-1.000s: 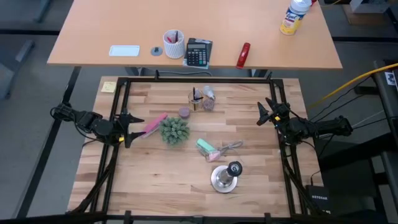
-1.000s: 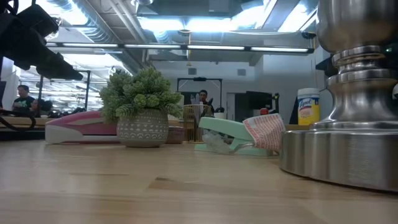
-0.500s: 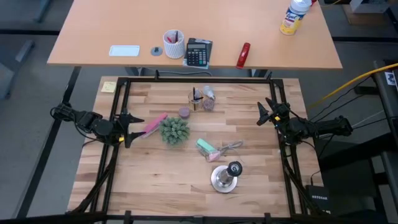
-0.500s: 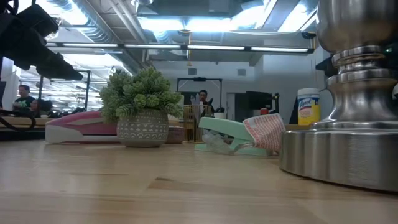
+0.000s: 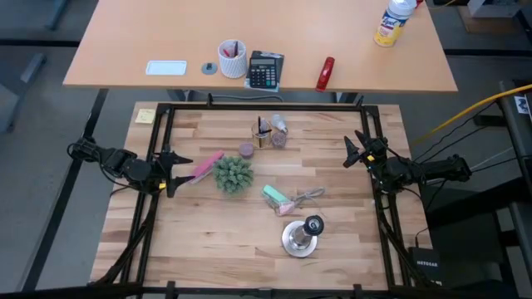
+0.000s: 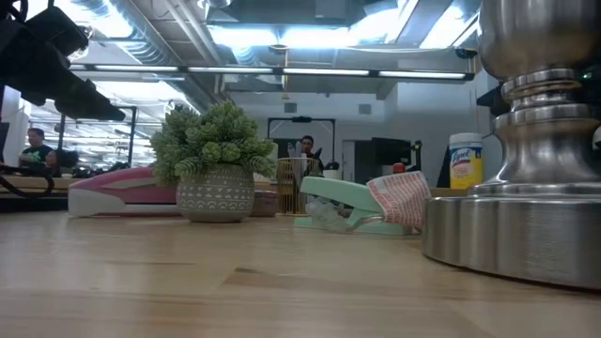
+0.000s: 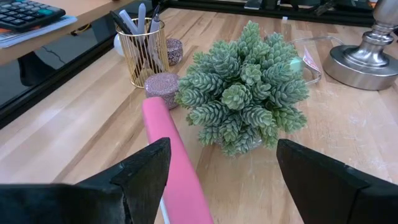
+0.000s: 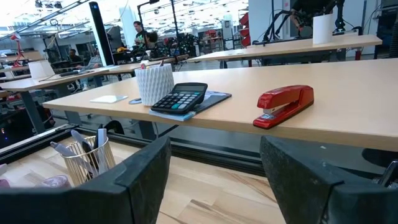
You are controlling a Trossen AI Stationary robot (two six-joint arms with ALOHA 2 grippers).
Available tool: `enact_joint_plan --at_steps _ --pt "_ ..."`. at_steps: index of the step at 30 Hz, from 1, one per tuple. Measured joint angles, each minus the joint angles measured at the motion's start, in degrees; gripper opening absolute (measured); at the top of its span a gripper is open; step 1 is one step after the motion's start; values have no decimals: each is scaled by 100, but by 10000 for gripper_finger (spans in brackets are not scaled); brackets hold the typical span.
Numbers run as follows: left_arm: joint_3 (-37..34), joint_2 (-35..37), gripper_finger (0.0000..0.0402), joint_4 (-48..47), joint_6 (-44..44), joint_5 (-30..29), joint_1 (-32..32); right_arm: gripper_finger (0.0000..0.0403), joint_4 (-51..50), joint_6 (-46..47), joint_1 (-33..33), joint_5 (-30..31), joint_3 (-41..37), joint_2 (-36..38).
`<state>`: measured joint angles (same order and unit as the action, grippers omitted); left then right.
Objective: Screw lightbulb
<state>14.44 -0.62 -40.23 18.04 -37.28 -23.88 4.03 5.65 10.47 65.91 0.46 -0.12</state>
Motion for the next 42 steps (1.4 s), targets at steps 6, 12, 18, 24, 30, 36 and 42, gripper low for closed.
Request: enact_joint_plan --at_steps 6,12,18,24,30,36,42 --pt "0 0 285 0 0 0 0 253 0 0 1 0 0 0" --pt "0 0 285 1 0 -13 0 253 0 0 -1 0 1 -2" --pt "1 0 285 1 0 -22 -2 253 2 0 1 0 -1 0" --pt "1 0 285 95 281 -24 -1 253 2 0 0 0 -1 -2" --pt "-2 0 285 570 1096 -32 0 253 2 0 1 0 -1 -2" --pt "-2 -2 285 1173 1268 -34 0 253 2 0 -1 0 1 0" --pt "-2 0 285 1952 1146 -35 -2 253 2 0 1 0 0 0"
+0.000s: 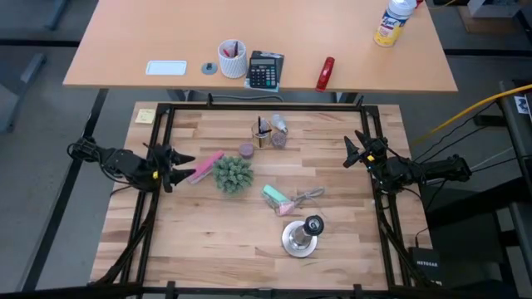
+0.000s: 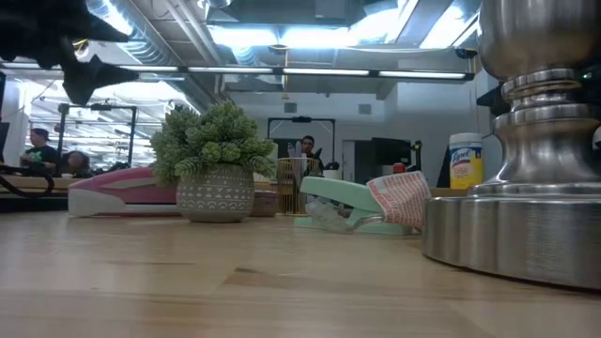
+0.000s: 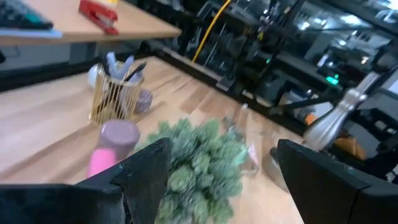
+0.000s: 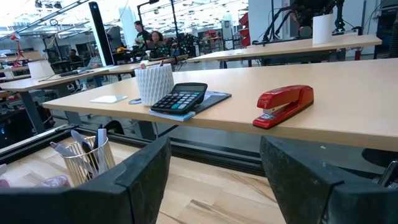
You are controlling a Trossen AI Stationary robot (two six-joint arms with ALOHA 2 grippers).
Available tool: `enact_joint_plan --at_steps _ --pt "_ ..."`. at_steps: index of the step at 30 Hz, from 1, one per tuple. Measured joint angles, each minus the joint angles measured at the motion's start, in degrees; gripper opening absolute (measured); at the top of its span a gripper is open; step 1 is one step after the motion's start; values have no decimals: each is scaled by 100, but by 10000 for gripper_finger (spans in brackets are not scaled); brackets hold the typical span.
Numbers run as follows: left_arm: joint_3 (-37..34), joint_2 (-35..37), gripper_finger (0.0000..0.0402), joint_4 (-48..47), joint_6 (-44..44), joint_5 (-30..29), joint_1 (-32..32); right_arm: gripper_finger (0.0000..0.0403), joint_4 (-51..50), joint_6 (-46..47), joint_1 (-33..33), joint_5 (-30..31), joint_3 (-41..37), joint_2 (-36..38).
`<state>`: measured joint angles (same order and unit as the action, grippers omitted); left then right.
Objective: Screw lightbulb
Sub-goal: Insert the lightbulb into the lamp
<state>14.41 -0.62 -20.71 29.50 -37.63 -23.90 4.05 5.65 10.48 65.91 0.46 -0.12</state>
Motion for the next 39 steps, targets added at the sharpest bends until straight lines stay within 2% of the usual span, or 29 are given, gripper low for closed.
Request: enact_joint_plan --at_steps 9,15,20,24,32,39 --pt "0 -2 285 750 -900 -4 2 253 0 0 0 -1 0 -2" --pt "0 0 285 1390 -1070 -9 2 253 -4 0 -2 0 1 0" --pt "0 -1 285 1396 -1626 -8 2 253 -28 0 -2 0 0 -1" --pt "0 -1 285 1394 -1614 -9 1 253 -28 8 0 -40 -1 0" --pt "0 0 285 1394 -1151 -10 2 253 244 339 -1 -1359 1 0" --pt "0 -2 285 1400 -566 -10 2 253 229 463 -2 -1844 1 0"
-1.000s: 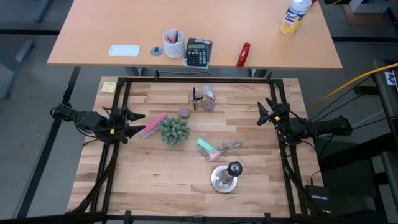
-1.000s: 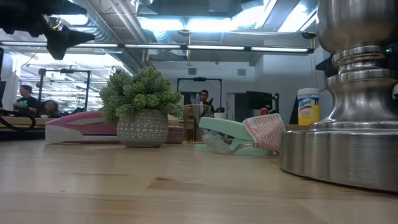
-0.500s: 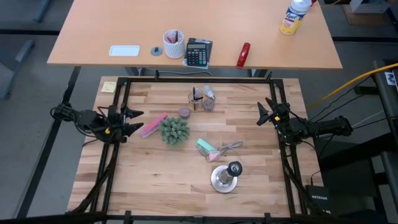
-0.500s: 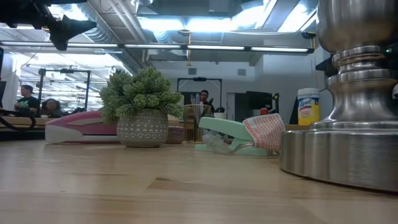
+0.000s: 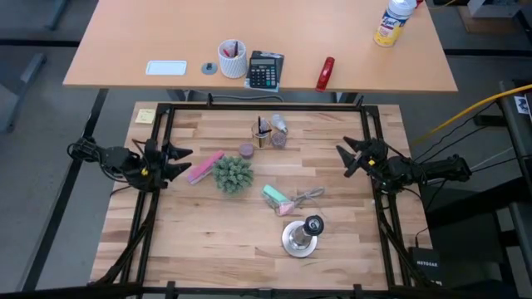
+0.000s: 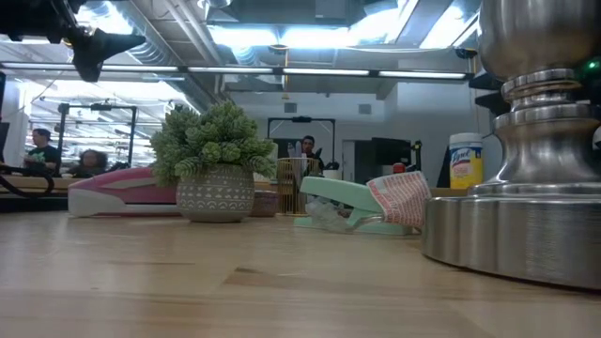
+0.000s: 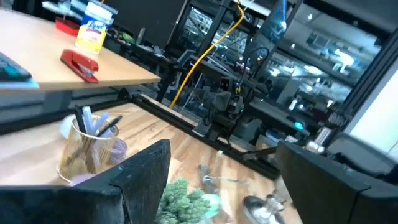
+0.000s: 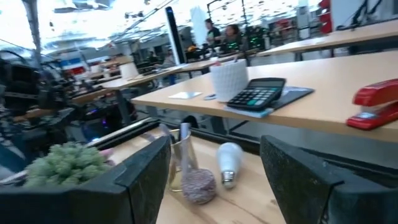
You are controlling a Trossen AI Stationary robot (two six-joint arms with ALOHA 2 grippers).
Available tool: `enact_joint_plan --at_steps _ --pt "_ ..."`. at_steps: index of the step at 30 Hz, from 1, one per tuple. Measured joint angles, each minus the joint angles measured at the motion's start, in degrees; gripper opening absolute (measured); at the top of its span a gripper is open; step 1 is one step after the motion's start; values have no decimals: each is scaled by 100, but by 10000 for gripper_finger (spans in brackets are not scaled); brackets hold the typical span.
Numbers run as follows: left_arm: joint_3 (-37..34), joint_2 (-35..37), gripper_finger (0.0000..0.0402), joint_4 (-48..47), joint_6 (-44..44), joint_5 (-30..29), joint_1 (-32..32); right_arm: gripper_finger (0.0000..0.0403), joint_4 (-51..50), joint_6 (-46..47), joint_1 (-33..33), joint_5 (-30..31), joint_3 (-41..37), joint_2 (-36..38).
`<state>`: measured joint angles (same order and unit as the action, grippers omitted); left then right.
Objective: Screw lightbulb
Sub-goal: Insert the lightbulb into the lamp
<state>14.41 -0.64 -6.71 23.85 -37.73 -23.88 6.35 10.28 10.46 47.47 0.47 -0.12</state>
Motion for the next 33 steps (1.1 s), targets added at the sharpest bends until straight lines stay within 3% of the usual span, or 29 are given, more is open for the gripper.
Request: enact_joint_plan --at_steps 7,16,25,29,33 --pt "0 1 285 82 104 0 0 253 -4 482 1 -513 0 0" --pt "4 2 285 463 -56 -1 0 253 -19 492 0 -657 0 0" --pt "4 -76 285 548 820 -105 0 253 -9 494 1 -1489 0 0" --pt "-122 -687 285 1512 620 -217 2 253 -6 493 2 -1517 0 -1" --pt "-336 -1728 285 2900 161 -216 2 253 0 494 2 -1518 0 0"
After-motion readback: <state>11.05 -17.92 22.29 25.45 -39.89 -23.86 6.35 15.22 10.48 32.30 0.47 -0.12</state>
